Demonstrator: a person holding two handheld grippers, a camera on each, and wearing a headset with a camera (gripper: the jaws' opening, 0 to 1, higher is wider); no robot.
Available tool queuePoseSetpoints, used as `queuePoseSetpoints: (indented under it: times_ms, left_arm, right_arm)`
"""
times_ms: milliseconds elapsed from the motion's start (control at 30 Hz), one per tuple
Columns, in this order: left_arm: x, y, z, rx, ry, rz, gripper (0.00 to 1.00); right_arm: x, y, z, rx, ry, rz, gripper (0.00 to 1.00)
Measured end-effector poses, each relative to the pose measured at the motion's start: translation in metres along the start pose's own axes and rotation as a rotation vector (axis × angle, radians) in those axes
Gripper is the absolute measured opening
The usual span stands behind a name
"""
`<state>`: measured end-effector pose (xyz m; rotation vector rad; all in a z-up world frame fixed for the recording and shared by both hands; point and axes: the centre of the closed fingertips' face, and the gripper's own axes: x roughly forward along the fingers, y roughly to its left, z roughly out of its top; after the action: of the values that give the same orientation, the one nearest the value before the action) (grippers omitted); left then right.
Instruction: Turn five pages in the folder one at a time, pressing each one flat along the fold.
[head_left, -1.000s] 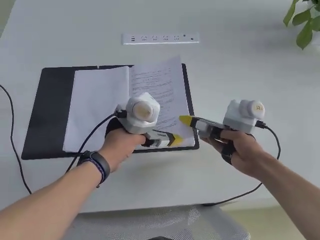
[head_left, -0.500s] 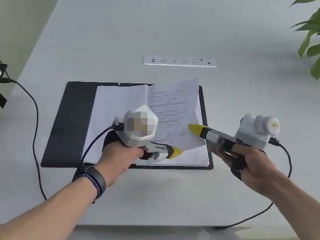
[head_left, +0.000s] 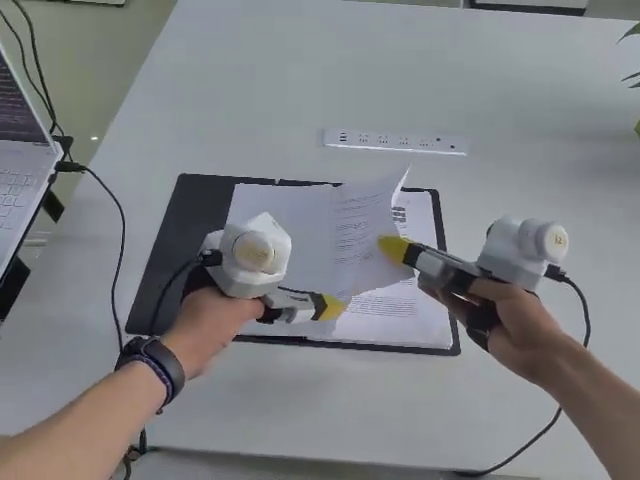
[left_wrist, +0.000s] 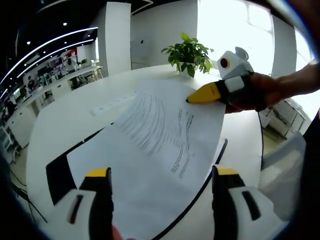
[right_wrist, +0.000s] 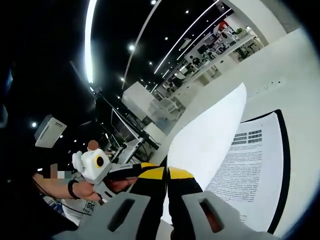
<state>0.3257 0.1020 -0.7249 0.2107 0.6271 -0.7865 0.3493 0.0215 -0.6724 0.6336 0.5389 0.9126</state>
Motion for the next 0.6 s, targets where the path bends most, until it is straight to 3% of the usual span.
queuePoseSetpoints:
  times_ms: [333,600]
  left_arm:
    - [-0.039,0.031,-0.012,-0.04,-0.028,0.073,0.82]
    - [-0.063,0.05,-0.026,-0.088,-0.045,0.121,0.82]
  right_arm:
    - [0.036,0.035,-0.007,-0.025,0.038,0.053,0.0]
    - [0.063,0.05,-0.017,-0.042,0.087,0.084,0.0]
